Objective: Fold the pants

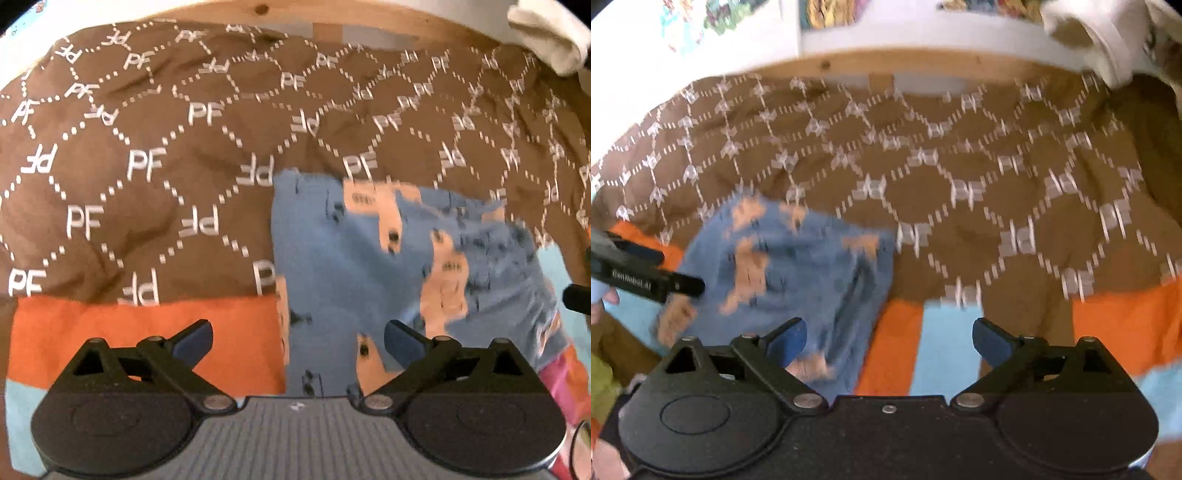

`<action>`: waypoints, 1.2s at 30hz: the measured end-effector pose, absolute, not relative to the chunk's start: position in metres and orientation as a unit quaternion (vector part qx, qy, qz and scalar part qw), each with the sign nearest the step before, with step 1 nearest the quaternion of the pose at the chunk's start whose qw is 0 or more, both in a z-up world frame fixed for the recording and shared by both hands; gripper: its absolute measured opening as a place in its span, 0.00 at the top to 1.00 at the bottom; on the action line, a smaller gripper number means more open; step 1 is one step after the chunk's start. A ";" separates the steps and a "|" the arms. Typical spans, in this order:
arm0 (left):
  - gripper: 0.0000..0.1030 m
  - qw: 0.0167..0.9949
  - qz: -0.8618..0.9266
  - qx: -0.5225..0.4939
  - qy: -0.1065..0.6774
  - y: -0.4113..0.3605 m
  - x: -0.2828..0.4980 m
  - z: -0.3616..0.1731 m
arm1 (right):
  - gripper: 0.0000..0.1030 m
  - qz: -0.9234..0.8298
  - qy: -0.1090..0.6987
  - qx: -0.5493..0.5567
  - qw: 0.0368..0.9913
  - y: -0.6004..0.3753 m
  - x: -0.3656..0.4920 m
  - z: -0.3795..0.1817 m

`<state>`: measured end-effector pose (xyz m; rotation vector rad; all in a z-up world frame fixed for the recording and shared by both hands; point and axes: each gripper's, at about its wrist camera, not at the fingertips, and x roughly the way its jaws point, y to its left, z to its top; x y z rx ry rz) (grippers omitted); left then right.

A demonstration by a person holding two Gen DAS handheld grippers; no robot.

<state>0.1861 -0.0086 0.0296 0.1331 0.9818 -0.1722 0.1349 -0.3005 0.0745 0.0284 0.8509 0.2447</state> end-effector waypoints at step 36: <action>0.00 0.865 -0.051 0.055 0.496 -0.013 0.190 0.010 | 0.01 0.126 0.444 -0.021 0.887 -0.276 0.133 0.047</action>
